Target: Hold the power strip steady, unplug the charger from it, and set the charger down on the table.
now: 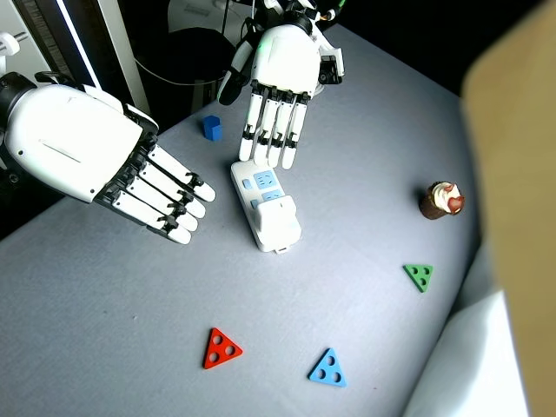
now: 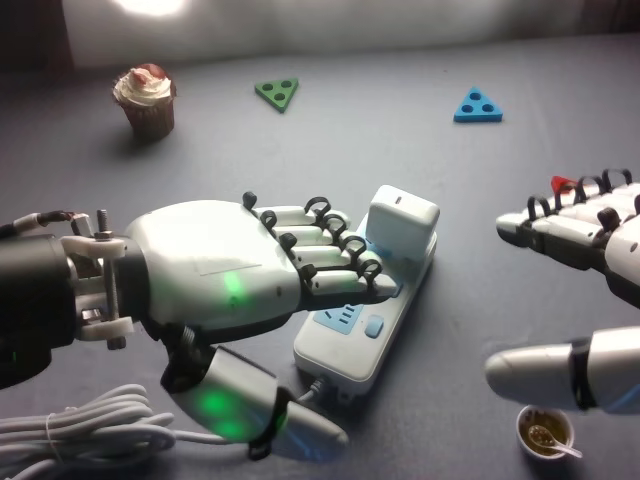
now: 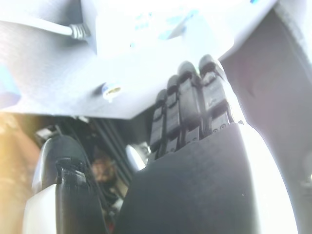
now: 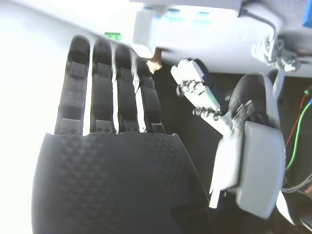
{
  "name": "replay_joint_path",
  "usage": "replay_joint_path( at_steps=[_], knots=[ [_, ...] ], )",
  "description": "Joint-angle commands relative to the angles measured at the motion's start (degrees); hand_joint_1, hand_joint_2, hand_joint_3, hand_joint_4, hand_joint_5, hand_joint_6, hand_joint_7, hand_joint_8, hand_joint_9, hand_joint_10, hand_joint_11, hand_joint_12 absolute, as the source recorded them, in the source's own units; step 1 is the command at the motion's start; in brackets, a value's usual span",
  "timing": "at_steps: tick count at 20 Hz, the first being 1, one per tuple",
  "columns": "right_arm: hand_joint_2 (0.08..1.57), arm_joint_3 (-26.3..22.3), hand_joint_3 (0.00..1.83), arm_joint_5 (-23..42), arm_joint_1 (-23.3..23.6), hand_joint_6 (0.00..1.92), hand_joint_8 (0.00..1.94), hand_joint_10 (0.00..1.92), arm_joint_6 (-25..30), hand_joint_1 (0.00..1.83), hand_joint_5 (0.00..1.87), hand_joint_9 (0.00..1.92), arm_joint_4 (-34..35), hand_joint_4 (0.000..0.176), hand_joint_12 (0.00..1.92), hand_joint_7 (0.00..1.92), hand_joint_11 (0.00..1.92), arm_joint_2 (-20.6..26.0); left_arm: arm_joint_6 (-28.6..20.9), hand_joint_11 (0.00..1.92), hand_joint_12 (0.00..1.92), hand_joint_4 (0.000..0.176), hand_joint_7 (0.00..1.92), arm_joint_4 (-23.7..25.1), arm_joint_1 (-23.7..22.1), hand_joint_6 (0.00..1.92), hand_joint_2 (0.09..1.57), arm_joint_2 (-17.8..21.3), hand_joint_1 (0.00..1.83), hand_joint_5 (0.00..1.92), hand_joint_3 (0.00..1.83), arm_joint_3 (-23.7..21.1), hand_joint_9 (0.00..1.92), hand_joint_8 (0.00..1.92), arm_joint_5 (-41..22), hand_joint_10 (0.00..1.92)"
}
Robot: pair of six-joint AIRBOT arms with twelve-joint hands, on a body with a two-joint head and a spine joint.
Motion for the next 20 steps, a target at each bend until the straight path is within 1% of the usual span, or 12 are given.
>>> replay_joint_path(
  at_steps=[1, 4, 6, 9, 12, 16, 18, 20],
  knots=[
    [0.87, -0.2, 0.01, -4.2, 0.4, 0.01, 0.01, 0.01, 0.1, 0.00, 0.10, 0.09, -1.8, 0.000, 0.08, 0.11, 0.06, 0.5, -0.2, 0.01, 0.01, 0.000, 0.07, -0.8, -0.9, 0.01, 1.01, -0.2, 0.00, 0.07, 0.02, -0.1, 0.03, 0.00, -4.6, 0.01],
    [0.88, -0.3, 0.01, -5.4, 0.4, 0.01, 0.00, 0.01, 0.1, 0.00, 0.10, 0.08, -1.3, 0.000, 0.07, 0.11, 0.05, 0.4, -0.2, 0.02, 0.02, 0.000, 0.10, -0.1, -1.9, 0.01, 1.01, -1.0, 0.00, 0.10, 0.01, 0.0, 0.06, 0.01, -3.4, 0.02],
    [0.88, -0.6, 0.01, -8.0, 0.5, 0.01, 0.01, 0.01, 0.5, 0.00, 0.11, 0.10, -0.7, 0.000, 0.07, 0.12, 0.06, -0.1, -0.2, 0.02, 0.02, 0.000, 0.10, 0.1, -1.6, 0.01, 1.01, -2.1, 0.00, 0.10, 0.01, 0.4, 0.06, 0.01, -2.9, 0.01],
    [0.89, -0.8, 0.01, -16.7, 0.5, 0.00, 0.00, 0.01, 3.1, 0.00, 0.10, 0.09, -0.7, 0.000, 0.07, 0.11, 0.06, -2.1, -0.4, 0.01, 0.01, 0.000, 0.09, 0.1, -0.8, 0.01, 1.01, -3.5, 0.00, 0.10, 0.01, 0.6, 0.04, 0.00, -1.2, 0.00],
    [0.89, -0.9, 0.01, -19.2, 0.5, 0.00, 0.00, 0.00, 6.3, 0.00, 0.08, 0.08, -0.5, 0.000, 0.06, 0.09, 0.05, -2.5, -1.3, 0.00, 0.00, 0.000, 0.08, 0.1, 0.0, 0.00, 1.02, -4.5, 0.00, 0.09, 0.01, 0.7, 0.03, 0.00, 0.4, 0.00],
    [0.92, -0.8, 0.00, -22.9, 0.1, 0.00, 0.00, 0.00, 8.9, 0.00, 0.11, 0.12, 1.4, 0.000, 0.06, 0.13, 0.09, -3.5, -1.3, 0.02, 0.01, 0.000, 0.10, 0.2, 1.6, 0.00, 1.01, -6.3, 0.00, 0.09, 0.00, 1.5, 0.05, 0.01, 1.4, 0.01],
    [0.95, -0.3, 0.01, -23.9, 0.0, 0.01, 0.00, 0.01, 9.0, 0.16, 0.12, 0.13, 1.3, 0.000, 0.05, 0.14, 0.10, -4.6, -1.3, 0.01, 0.00, 0.000, 0.10, 0.2, 2.0, 0.00, 1.01, -7.2, 0.00, 0.10, 0.00, 2.0, 0.05, 0.01, 1.4, 0.00],
    [0.96, 0.5, 0.01, -23.9, -0.5, 0.00, 0.00, 0.00, 9.0, 0.27, 0.12, 0.12, -0.9, 0.000, 0.05, 0.13, 0.09, -6.2, -1.5, 0.01, 0.00, 0.000, 0.08, 0.1, 2.1, 0.00, 1.02, -7.7, 0.00, 0.09, 0.00, 2.4, 0.04, 0.00, 1.7, 0.00]
  ],
)
